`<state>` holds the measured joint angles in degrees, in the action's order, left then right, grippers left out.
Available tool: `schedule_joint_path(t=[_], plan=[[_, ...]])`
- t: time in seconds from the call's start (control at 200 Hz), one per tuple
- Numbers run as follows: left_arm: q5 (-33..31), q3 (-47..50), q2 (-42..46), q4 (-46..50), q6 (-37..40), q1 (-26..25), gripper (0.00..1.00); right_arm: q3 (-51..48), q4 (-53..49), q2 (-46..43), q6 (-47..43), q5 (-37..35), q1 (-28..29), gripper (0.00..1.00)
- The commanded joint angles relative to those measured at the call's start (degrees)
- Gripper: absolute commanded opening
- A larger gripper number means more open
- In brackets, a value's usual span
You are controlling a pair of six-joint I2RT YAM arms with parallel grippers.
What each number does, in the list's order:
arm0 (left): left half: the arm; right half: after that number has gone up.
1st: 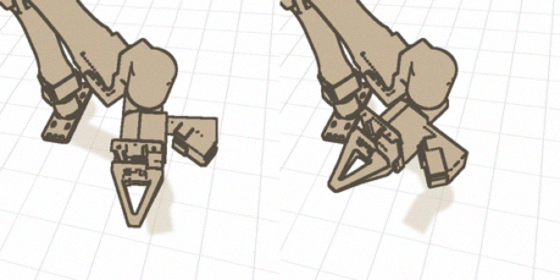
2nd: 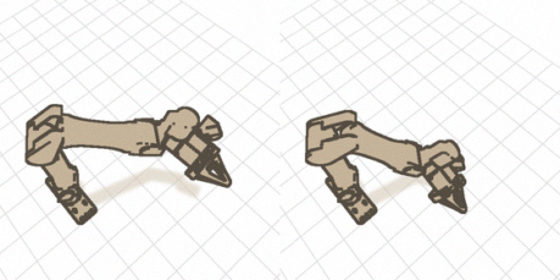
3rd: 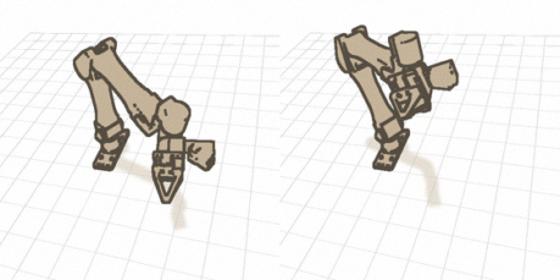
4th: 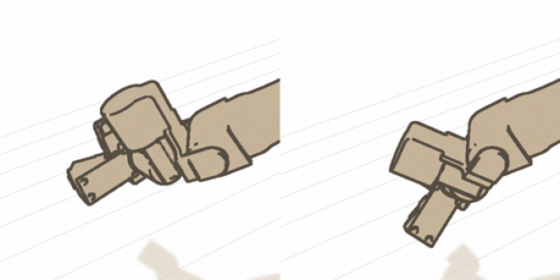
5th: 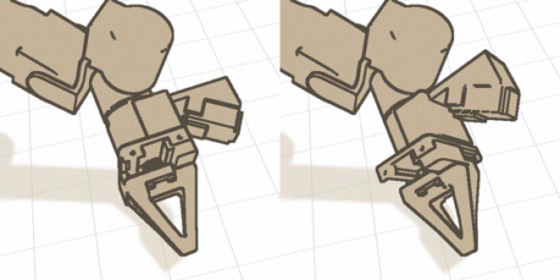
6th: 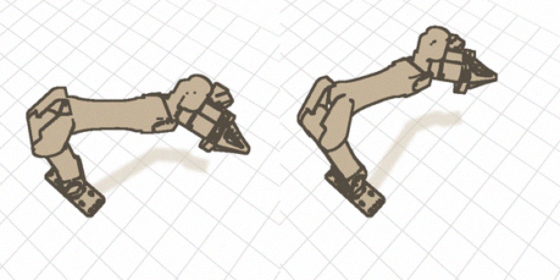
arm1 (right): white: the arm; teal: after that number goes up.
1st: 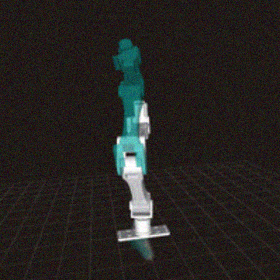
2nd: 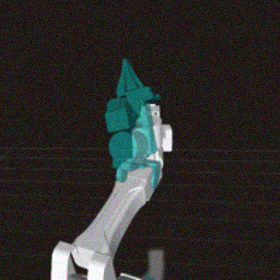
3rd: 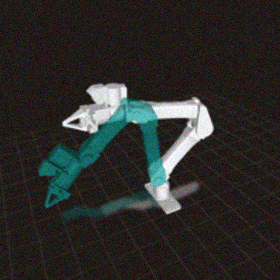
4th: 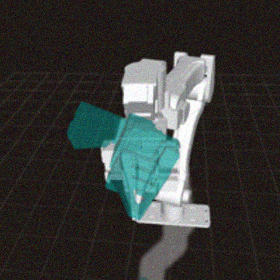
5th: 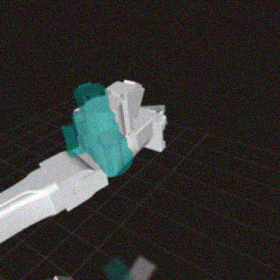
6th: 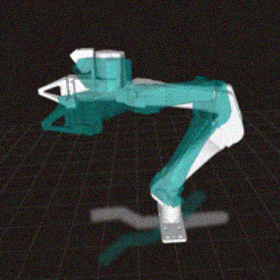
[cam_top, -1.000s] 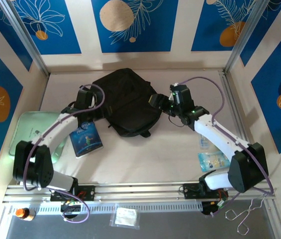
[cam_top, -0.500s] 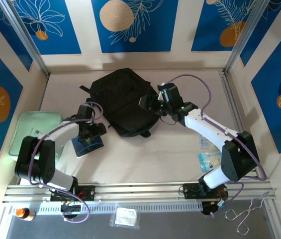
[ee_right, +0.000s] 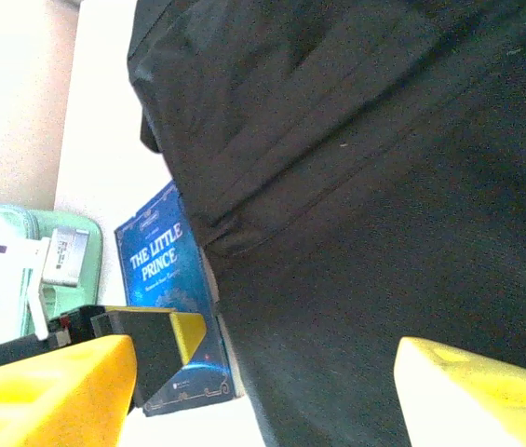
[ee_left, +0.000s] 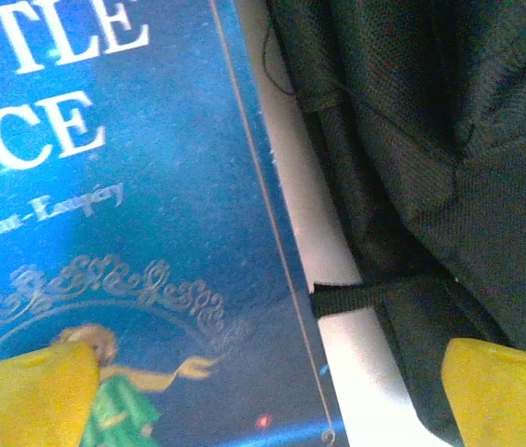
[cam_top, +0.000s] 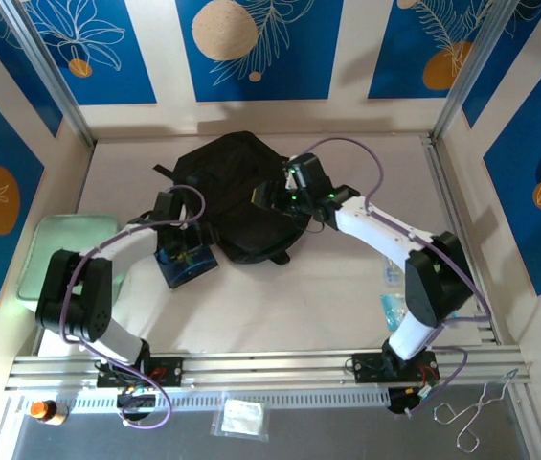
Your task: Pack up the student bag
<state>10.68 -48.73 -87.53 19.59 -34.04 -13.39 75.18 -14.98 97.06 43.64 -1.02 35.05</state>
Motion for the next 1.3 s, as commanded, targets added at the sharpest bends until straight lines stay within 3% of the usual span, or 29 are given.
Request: schedule_joint_path(t=[0.0, 0.105, 0.255, 0.41, 0.56, 0.725, 0.855, 1.295], plan=[[-4.7, -1.4, 5.5, 6.7, 1.8, 3.1, 0.96, 6.6, -4.5, 5.1, -4.6, 3.0, 3.8, 0.73], [-8.9, 0.3, 8.6, 9.7, 1.5, 7.5, 0.99, 14.0, -8.4, 11.4, -6.8, 3.6, 7.3, 0.73], [-6.3, 4.3, 11.9, 9.5, 0.7, 13.5, 0.99, 25.0, -13.8, 21.0, -9.7, 3.3, 12.2, 0.67], [-3.7, 6.3, 11.7, 8.4, 0.1, 15.4, 0.94, 35.9, -19.3, 30.4, -10.2, 2.5, 15.1, 0.55], [-4.4, 7.3, 10.8, 7.7, -0.3, 15.7, 0.88, 43.2, -23.8, 36.5, -10.1, -0.6, 16.6, 0.51], [-3.2, 8.1, 9.2, 5.8, -0.1, 15.7, 0.79, 47.4, -26.0, 41.0, -9.8, -0.9, 16.9, 0.49], [-1.7, 8.4, 7.7, 5.3, 0.0, 15.6, 0.73, 50.9, -28.4, 44.2, -10.4, -0.3, 17.1, 0.37], [3.0, 9.2, 4.0, 2.0, -1.1, 15.6, 0.73, 52.4, -31.7, 48.4, -10.3, -0.9, 17.2, 0.40]])
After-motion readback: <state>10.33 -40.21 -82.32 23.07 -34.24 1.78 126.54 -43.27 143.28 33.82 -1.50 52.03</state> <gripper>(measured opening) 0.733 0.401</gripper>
